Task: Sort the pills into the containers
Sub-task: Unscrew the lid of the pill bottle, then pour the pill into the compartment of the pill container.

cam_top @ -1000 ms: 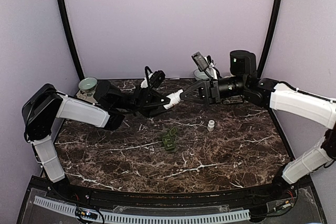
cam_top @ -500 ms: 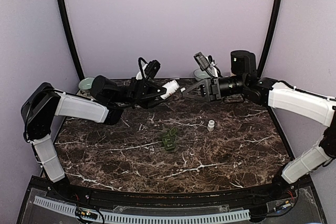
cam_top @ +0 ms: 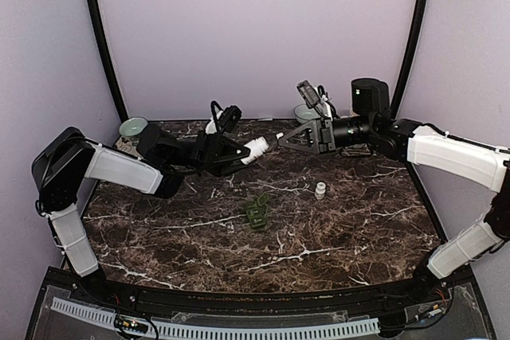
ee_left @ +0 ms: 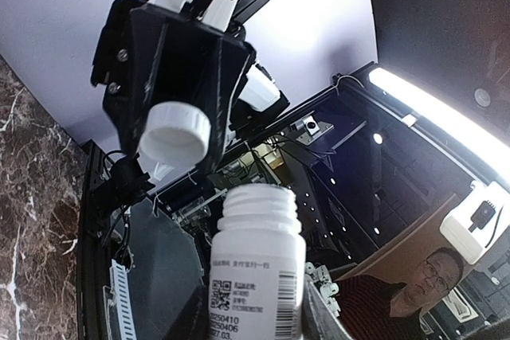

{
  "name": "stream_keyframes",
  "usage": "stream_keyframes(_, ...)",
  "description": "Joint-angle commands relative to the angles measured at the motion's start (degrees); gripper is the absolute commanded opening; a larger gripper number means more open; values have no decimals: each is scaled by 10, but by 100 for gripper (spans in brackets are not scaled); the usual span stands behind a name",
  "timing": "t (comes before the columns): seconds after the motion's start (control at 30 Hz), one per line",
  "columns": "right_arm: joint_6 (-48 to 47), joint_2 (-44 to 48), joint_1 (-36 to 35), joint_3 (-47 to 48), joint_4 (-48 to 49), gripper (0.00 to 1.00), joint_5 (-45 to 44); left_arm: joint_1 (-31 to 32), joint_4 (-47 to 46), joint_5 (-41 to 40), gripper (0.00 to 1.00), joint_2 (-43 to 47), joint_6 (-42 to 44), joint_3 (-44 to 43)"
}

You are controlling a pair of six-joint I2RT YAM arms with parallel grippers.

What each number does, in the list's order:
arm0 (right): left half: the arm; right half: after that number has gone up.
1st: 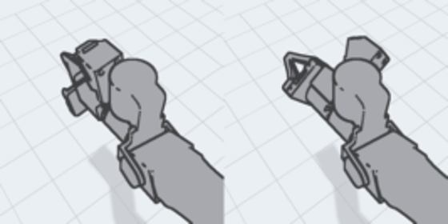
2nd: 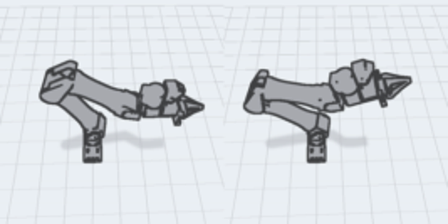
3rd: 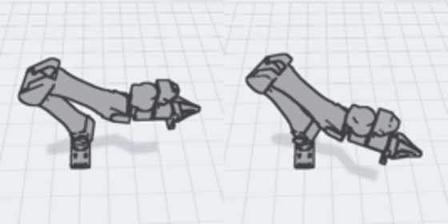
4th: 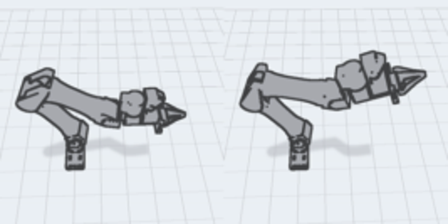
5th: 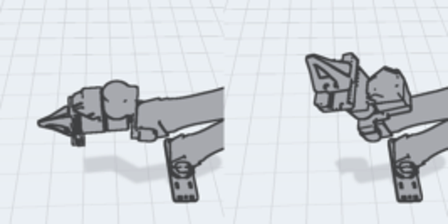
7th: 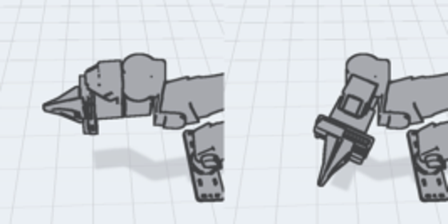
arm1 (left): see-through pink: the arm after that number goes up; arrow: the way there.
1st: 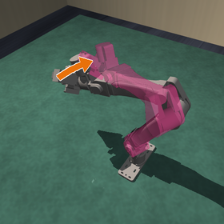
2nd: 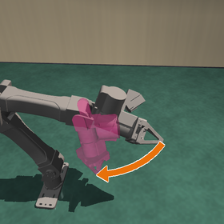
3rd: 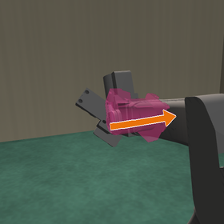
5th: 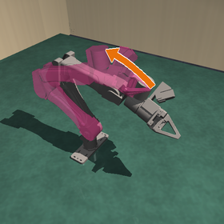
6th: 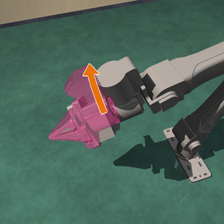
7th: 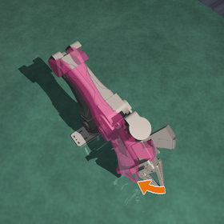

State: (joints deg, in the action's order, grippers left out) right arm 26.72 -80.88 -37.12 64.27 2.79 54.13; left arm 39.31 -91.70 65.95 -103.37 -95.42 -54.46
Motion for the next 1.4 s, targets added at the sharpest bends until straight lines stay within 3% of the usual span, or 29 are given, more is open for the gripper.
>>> stream_keyframes(0.0, -1, 16, 6, -7, 9, 25, -17, -9, -81, 17, 13, 24, 31, 38)
stream_keyframes(0.73, -10, 22, 6, -11, -14, 25, -55, -37, -81, 33, 0, -17, 79, 123)
stream_keyframes(1.37, -24, 18, 10, -16, -18, 25, -60, -79, -80, 64, 0, -119, 96, 137)
